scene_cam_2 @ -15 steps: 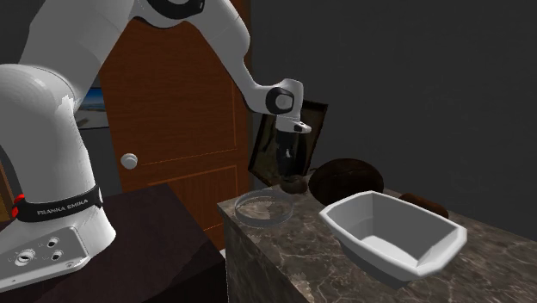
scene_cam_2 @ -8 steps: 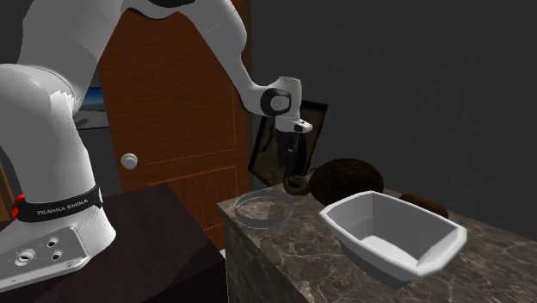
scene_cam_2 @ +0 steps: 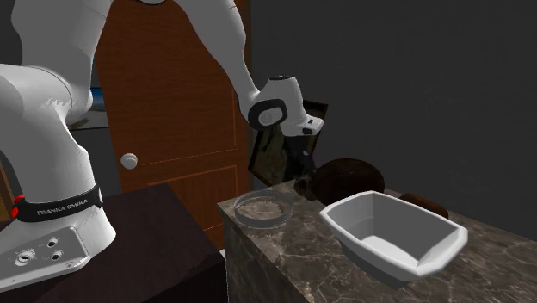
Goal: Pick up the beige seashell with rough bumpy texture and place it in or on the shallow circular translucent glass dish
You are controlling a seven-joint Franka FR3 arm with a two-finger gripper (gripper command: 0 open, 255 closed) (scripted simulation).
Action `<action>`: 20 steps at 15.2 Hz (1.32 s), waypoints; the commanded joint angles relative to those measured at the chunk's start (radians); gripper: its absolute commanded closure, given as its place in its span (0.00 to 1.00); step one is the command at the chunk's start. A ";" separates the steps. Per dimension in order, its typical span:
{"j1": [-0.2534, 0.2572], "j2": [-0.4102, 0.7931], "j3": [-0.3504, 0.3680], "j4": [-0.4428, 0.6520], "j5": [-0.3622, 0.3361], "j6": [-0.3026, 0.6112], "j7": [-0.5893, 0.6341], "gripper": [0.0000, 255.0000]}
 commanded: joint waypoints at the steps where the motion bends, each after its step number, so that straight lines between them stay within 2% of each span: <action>1: -0.001 0.047 0.001 0.000 0.000 -0.015 -0.003 0.00; 5: 0.013 0.102 -0.009 0.035 -0.007 0.006 0.001 0.00; 12: 0.013 0.102 -0.009 0.035 -0.009 0.006 0.002 0.00; 13: 0.012 0.100 -0.008 0.030 -0.008 0.009 0.002 1.00; 20: 0.014 0.099 -0.012 0.048 -0.010 -0.010 0.004 1.00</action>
